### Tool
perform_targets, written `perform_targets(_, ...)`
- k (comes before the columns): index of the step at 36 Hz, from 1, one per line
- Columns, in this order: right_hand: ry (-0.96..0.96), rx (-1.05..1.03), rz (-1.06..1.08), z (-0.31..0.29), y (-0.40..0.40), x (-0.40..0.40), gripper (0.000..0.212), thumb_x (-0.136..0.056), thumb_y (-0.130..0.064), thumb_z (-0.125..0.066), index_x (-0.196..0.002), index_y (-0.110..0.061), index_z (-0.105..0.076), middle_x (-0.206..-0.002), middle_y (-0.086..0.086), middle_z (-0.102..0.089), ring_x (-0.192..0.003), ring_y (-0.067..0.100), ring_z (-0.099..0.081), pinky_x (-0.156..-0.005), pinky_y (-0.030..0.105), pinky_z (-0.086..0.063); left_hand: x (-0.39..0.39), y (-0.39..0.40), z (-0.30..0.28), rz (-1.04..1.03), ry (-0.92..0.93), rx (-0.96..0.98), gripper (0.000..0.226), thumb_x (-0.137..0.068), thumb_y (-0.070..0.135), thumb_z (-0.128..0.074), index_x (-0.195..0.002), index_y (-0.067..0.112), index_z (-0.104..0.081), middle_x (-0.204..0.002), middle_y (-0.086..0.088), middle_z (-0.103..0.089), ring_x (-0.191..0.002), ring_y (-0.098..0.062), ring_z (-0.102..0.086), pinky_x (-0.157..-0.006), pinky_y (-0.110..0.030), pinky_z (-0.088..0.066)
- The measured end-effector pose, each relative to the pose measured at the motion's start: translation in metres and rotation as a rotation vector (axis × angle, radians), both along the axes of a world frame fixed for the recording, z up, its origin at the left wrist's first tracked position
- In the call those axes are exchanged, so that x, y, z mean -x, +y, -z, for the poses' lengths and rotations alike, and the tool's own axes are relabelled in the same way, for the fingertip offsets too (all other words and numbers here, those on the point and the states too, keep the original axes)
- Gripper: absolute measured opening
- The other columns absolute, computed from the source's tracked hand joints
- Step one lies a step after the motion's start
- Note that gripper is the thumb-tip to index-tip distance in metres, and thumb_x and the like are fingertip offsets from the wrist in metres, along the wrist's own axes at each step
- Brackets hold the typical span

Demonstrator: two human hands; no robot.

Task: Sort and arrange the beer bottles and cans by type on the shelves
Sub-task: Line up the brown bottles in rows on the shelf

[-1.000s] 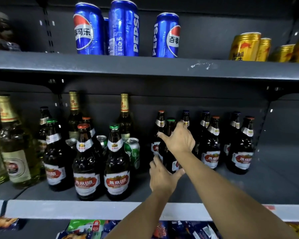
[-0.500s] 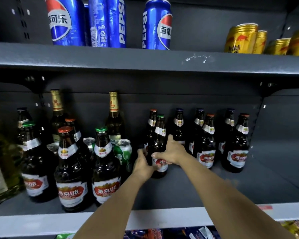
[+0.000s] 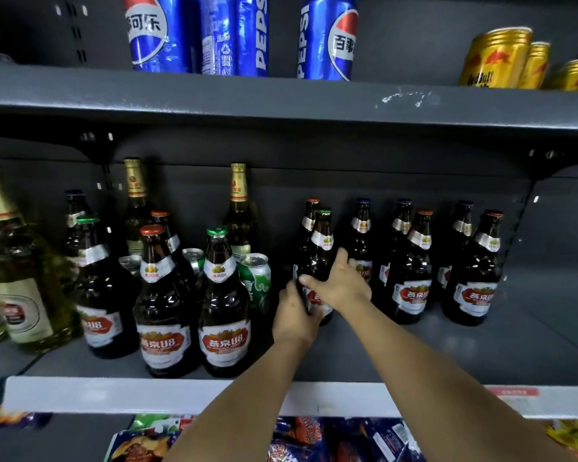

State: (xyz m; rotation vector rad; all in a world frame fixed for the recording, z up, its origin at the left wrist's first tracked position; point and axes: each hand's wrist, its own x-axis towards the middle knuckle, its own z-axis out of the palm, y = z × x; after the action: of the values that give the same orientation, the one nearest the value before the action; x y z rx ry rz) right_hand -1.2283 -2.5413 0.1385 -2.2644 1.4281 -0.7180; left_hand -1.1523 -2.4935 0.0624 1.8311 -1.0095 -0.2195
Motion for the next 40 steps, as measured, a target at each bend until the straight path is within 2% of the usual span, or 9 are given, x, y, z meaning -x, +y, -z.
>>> perform_targets(6,-0.379,0.54,-0.056,-0.012,0.041,-0.002,0.04,-0.093,-0.035,-0.056,-0.124,-0.012,-0.05,-0.114,0.005,-0.057,-0.108,0.025,-0.055,-0.083,0.038,-0.045,0.01,0.045,-0.005,-0.073,-0.364,0.008,0.039,-0.093,0.026,-0.057,-0.129,0.016,-0.045,-0.126,-0.006,-0.046,-0.11,-0.028,-0.054,-0.071,-0.037,-0.045)
perform_targets(9,-0.331,0.401,-0.285,-0.022,0.067,-0.015,0.041,-0.093,-0.048,-0.053,-0.121,-0.019,-0.052,-0.108,-0.003,-0.06,-0.104,0.019,-0.057,-0.079,0.034,-0.045,0.017,0.073,-0.005,-0.079,-0.541,0.047,0.032,-0.092,0.023,-0.057,-0.122,0.012,-0.054,-0.118,-0.007,-0.053,-0.1,-0.027,-0.057,-0.062,-0.032,-0.038)
perform_targets(15,-0.059,-0.074,-0.584,-0.01,0.111,-0.046,0.095,-0.074,-0.071,-0.063,-0.144,-0.019,-0.025,-0.148,0.002,-0.041,-0.129,0.027,-0.046,-0.097,0.042,-0.045,0.01,0.119,0.003,-0.074,-0.693,0.064,0.013,-0.068,0.014,-0.072,-0.076,0.007,-0.064,-0.062,-0.011,-0.06,-0.049,-0.028,-0.057,-0.043,-0.023,-0.023)
perform_targets(18,-0.1,-0.085,-0.513,0.001,0.12,-0.053,0.103,-0.07,-0.063,-0.074,-0.146,-0.018,-0.021,-0.145,0.001,-0.044,-0.127,0.025,-0.049,-0.095,0.041,-0.047,-0.004,0.143,0.006,-0.079,-0.883,0.082,0.016,-0.064,0.025,-0.074,-0.071,0.014,-0.063,-0.061,-0.003,-0.059,-0.046,-0.02,-0.055,-0.038,-0.019,-0.024)
perform_targets(22,-0.039,-0.034,-0.437,0.009,0.122,-0.057,0.102,-0.071,-0.058,-0.076,-0.146,-0.016,-0.02,-0.143,0.003,-0.047,-0.125,0.027,-0.051,-0.094,0.041,-0.048,-0.029,0.169,0.014,-0.052,-0.994,0.119,0.022,-0.079,0.033,-0.051,-0.087,0.016,-0.062,-0.08,0.002,-0.059,-0.065,-0.016,-0.057,-0.044,-0.024,-0.038)
perform_targets(27,-0.026,-0.041,-0.421,0.006,0.121,-0.059,0.102,-0.07,-0.059,-0.076,-0.146,-0.018,-0.022,-0.145,0.0,-0.045,-0.129,0.025,-0.048,-0.098,0.041,-0.046,-0.065,0.186,0.003,-0.446,-0.714,0.255,0.027,-0.082,0.037,-0.049,-0.086,0.011,-0.052,-0.08,-0.004,-0.05,-0.073,-0.024,-0.049,-0.059,-0.033,-0.038)
perform_targets(30,-0.053,-0.068,-0.41,0.008,0.122,-0.059,0.099,-0.068,-0.058,-0.078,-0.143,-0.019,-0.025,-0.142,-0.001,-0.049,-0.125,0.024,-0.051,-0.097,0.043,-0.048,-0.082,0.19,-0.006,-0.636,-0.405,0.291,0.052,-0.081,0.041,-0.065,-0.111,0.001,-0.051,-0.101,-0.017,-0.053,-0.095,-0.034,-0.051,-0.078,-0.044,-0.041)
perform_targets(34,-0.074,-0.079,-0.388,0.008,0.125,-0.059,0.086,-0.071,-0.053,-0.078,-0.133,-0.019,-0.03,-0.132,0.0,-0.055,-0.118,0.024,-0.056,-0.093,0.043,-0.05,-0.092,0.186,-0.008,-0.452,-0.03,0.169,0.096,-0.077,0.053,-0.073,-0.147,0.01,-0.026,-0.146,-0.014,-0.036,-0.134,-0.033,-0.036,-0.1,-0.052,-0.038)
perform_targets(40,-0.061,-0.019,-0.28,0.003,0.121,-0.04,0.078,-0.069,-0.052,-0.078,-0.12,-0.018,-0.031,-0.121,0.002,-0.058,-0.11,0.026,-0.059,-0.082,0.038,-0.048,-0.081,0.176,-0.016,-0.515,0.081,0.154,0.081,-0.073,0.048,-0.078,-0.13,0.007,-0.038,-0.122,-0.015,-0.059,-0.109,-0.038,-0.058,-0.082,-0.045,-0.046)
